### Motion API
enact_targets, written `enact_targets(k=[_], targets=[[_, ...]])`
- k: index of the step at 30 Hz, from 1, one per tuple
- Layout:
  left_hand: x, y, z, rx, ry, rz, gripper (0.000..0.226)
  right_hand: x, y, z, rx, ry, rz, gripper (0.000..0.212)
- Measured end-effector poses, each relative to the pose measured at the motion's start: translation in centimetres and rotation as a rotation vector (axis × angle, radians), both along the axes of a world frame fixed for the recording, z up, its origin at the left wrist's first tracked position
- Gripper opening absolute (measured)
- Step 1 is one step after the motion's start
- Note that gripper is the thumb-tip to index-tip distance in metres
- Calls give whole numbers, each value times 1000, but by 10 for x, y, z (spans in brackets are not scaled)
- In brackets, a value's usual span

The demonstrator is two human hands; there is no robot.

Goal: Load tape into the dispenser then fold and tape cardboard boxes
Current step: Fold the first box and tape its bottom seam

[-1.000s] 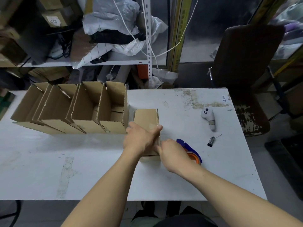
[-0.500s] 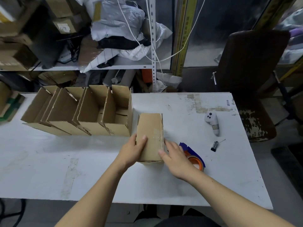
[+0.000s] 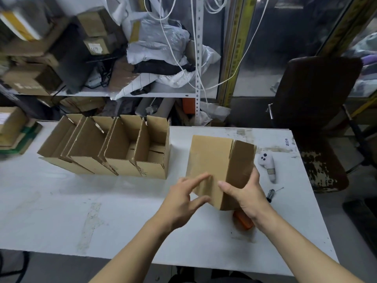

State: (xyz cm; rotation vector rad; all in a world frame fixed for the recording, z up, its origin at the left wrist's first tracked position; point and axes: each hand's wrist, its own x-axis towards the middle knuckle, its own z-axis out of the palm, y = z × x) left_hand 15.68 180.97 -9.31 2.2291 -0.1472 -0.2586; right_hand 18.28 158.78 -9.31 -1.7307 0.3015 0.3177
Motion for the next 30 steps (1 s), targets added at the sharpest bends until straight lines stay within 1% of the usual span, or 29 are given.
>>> enact_targets(k=[2,3,4,5,6,7,8,9,10,12,14,16,18,19,22,24,27,30], targets=[[7,4,-2,-30,-74,142,68,-1,-10,-3,137,27,14,104],[11,7,-2,-63,-51,237,66,0,-17,-3,218,52,28,93],[15,11,1,-102,32,309,60,2,-24,-1,297,85,52,85],[16,16,2,-163,158,335,54,2,-31,0,370,118,88,79],[16,20,2,-273,276,323,49,4,-38,0,431,144,122,76],[15,24,-2,-375,347,283,35,4,-42,1,469,152,154,74],[13,25,-5,-430,371,255,22,6,-45,-1,474,151,178,71],[11,25,-6,-433,350,246,17,7,-45,-2,445,139,203,66],[10,25,-9,-413,319,264,15,8,-44,-2,361,125,225,58],[9,25,-16,-303,241,311,17,12,-36,-3,121,84,269,42],[9,24,-23,-96,164,358,18,16,-29,-5,-126,62,311,37],[8,25,-31,70,66,385,17,17,-22,-13,-275,47,279,36],[8,23,-40,96,8,408,15,15,-14,-26,-332,40,190,39],[9,22,-45,95,20,421,15,13,-10,-34,-349,33,167,40],[13,24,-64,107,208,427,18,9,5,-55,-316,44,162,47],[11,28,-79,15,306,433,13,10,13,-65,-338,57,173,48],[12,35,-99,-66,357,442,14,22,17,-80,-390,72,137,58],[34,34,-110,-69,352,449,26,45,14,-93,-435,72,91,53]])
